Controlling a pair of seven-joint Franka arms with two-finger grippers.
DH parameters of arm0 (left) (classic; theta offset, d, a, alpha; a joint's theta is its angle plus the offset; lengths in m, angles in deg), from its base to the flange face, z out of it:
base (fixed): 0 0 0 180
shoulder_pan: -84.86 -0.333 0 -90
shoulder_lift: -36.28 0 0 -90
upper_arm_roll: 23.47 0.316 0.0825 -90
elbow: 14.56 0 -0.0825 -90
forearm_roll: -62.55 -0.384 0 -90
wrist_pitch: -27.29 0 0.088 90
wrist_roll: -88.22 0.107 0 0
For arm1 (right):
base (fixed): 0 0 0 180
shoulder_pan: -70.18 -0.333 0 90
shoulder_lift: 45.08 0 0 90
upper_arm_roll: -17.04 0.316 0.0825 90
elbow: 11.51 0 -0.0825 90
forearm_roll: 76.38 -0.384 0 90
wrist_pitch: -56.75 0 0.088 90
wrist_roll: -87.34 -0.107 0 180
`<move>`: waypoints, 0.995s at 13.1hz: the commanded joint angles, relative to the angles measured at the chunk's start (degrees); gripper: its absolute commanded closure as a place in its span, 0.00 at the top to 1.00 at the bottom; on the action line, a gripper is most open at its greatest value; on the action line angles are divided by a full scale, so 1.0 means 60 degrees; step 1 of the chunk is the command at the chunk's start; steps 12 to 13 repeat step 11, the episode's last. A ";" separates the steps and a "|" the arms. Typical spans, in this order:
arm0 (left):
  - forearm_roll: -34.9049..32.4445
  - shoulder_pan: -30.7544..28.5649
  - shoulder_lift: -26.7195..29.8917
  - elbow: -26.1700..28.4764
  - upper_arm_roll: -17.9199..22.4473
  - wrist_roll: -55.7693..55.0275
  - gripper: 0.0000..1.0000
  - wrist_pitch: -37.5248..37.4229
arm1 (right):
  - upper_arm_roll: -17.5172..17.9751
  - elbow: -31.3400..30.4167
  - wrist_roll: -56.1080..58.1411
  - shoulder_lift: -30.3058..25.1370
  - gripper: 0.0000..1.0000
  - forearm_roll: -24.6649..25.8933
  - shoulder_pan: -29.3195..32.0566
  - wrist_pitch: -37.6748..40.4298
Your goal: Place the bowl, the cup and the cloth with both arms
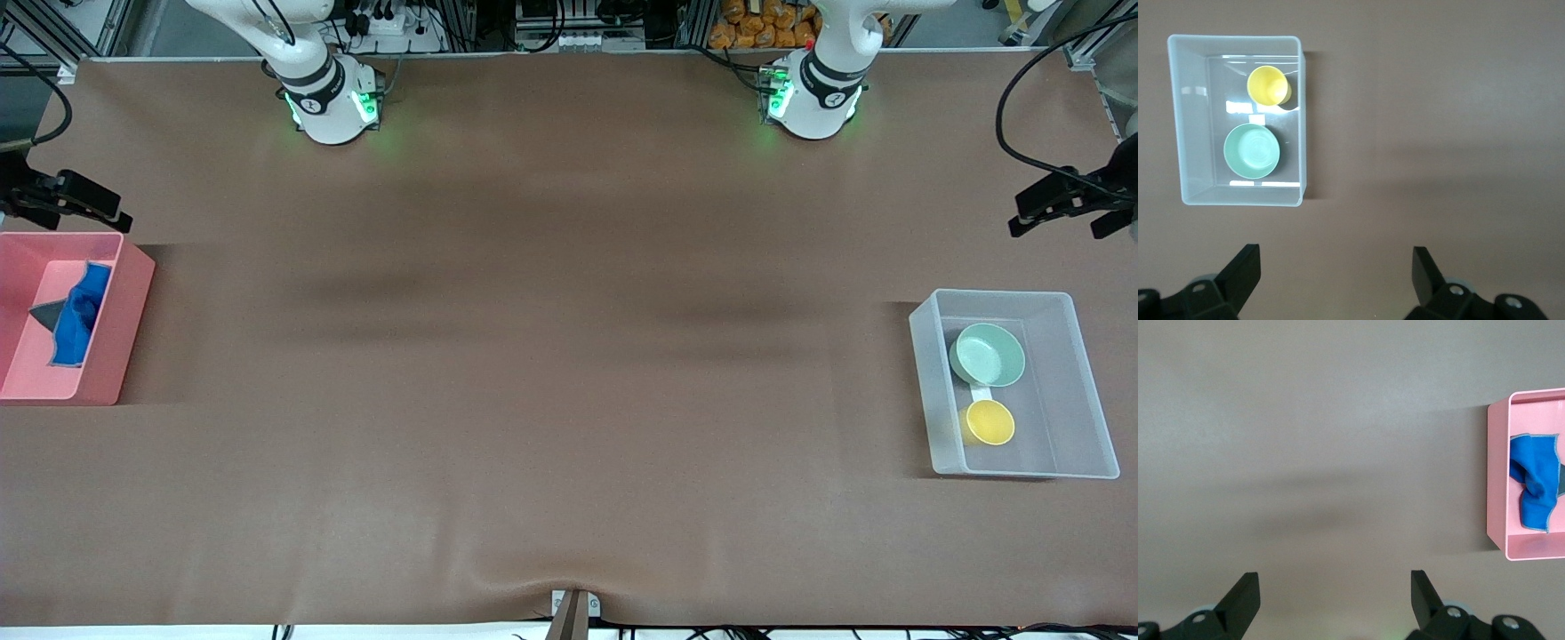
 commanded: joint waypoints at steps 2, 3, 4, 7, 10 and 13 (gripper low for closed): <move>-0.0128 -0.0074 -0.0143 -0.0265 -0.0137 0.0110 1.00 -0.0066 | -0.0192 0.0510 -0.0035 0.0250 1.00 0.0007 -0.0190 0.0102; -0.0128 -0.0089 -0.0143 -0.0265 -0.0107 0.0110 1.00 -0.0066 | -0.0192 0.0641 0.0067 0.0280 1.00 0.0007 -0.0176 0.0102; -0.0143 -0.0074 -0.0143 -0.0265 -0.0107 0.0067 1.00 -0.0080 | -0.0192 0.0657 0.0126 0.0294 1.00 0.0022 -0.0175 0.0102; -0.0187 -0.0074 -0.0143 -0.0265 -0.0107 0.0110 1.00 -0.0066 | -0.0192 0.0657 0.0170 0.0280 1.00 0.0007 -0.0132 0.0205; -0.0201 -0.0074 -0.0172 -0.0265 -0.0107 0.0023 1.00 -0.0066 | -0.0206 0.0789 0.0127 0.0484 1.00 -0.0153 0.0043 0.0204; -0.0201 -0.0074 -0.0216 -0.0265 -0.0122 0.0023 1.00 -0.0066 | -0.0192 0.0789 0.0126 0.0485 1.00 -0.0139 -0.0014 0.0205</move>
